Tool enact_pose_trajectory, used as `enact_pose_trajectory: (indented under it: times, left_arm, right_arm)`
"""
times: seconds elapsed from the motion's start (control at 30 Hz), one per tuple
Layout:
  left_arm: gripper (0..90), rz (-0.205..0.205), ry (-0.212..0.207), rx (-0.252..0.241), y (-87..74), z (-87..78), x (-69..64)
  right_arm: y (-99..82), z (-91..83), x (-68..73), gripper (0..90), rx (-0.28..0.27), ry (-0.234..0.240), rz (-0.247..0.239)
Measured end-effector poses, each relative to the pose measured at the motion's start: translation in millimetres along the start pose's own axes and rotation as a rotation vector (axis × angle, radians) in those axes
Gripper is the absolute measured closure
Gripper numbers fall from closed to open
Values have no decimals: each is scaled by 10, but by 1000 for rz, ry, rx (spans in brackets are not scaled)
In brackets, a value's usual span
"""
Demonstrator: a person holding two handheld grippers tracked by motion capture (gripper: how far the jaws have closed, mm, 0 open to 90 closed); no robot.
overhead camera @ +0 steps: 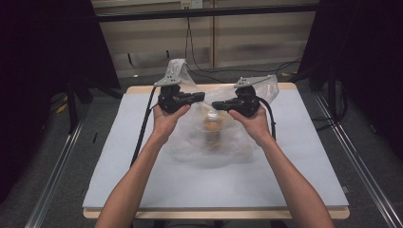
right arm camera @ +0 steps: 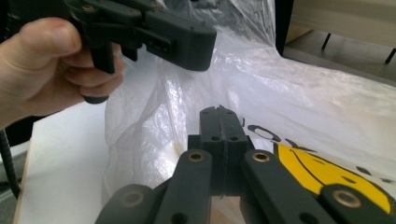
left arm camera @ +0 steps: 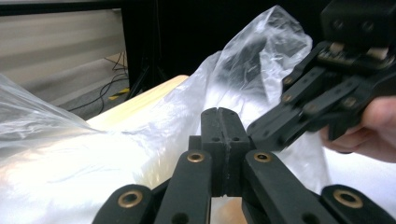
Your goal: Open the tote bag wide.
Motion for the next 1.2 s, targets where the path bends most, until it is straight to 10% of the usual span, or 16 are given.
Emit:
enact_pose_trajectory:
  times: [0.8,1.2]
  left_arm:
    - [900,41,-54,88,-486,-93,-214]
    - [900,50,-27,223,-971,-67,-115]
  right_arm:
    - [-357,-127,141,900,18,37,3]
    - [-658,-115,117,900,67,13,25]
Point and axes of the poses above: each handheld gripper's, and its own axes: z roughly forward along the jaws, y roughly out of its top, x roughly to its left, the point moved 3 cm from there along z, roughly forward along the jaws, and after that the axes turned 10 degrees about y, right-handed, at the moved point
